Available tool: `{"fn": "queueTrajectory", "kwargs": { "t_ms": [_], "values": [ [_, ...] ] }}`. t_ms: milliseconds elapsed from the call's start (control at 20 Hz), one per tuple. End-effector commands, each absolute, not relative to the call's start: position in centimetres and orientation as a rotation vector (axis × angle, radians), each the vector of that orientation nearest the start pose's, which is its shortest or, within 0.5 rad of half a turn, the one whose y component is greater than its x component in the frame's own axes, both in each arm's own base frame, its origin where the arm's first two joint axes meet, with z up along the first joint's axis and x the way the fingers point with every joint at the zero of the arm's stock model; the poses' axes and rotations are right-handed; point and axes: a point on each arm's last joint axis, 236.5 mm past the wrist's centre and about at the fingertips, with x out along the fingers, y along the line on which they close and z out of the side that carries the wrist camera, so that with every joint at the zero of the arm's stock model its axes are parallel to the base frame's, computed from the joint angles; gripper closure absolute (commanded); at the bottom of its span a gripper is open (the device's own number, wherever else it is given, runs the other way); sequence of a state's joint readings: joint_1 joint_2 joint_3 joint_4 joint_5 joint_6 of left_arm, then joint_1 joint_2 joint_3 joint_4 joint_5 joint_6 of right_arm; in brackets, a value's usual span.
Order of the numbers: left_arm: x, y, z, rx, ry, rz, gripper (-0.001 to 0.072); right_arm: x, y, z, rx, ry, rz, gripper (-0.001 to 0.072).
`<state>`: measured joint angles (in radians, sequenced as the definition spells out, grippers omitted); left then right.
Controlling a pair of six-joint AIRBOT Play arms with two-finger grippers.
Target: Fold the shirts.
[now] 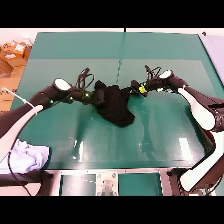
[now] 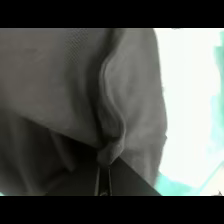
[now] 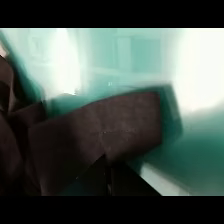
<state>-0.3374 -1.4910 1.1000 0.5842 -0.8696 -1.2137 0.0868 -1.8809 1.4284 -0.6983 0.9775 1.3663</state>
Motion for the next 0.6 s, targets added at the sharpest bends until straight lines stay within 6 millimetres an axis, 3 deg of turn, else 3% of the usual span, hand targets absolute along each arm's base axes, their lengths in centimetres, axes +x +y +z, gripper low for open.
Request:
{"fn": "queueTrajectory", "kwargs": {
  "t_ms": [0, 100, 150, 300, 400, 550],
  "values": [
    [38.2, -27.2, 3.7, -0.471, 1.162, -0.779, 0.0684, 49.7, 18.3, -7.1, 0.686, 1.263, 0.461, 0.0691],
    [39.3, -24.6, 8.2, -0.444, 1.083, -0.761, 0.0685, 51.0, 17.0, -3.1, 0.68, 1.2, 0.491, 0.0691],
    [39.7, -23.3, 10.8, -0.421, 1.024, -0.757, 0.0684, 51.5, 16.2, -0.2, 0.669, 1.155, 0.512, 0.0692],
    [39.7, -20.6, 18.6, -0.373, 0.85, -0.756, 0.0684, 52.0, 13.4, 10.8, 0.61, 0.971, 0.565, 0.0692],
    [38.6, -19.9, 23.6, -0.322, 0.753, -0.78, 0.0684, 50.1, 11.7, 19.3, 0.541, 0.827, 0.593, 0.0691],
    [35.7, -19.4, 31.5, -0.214, 0.59, -0.812, 0.0684, 44.4, 9.7, 31.7, 0.433, 0.566, 0.581, 0.0691]
  ]
}}
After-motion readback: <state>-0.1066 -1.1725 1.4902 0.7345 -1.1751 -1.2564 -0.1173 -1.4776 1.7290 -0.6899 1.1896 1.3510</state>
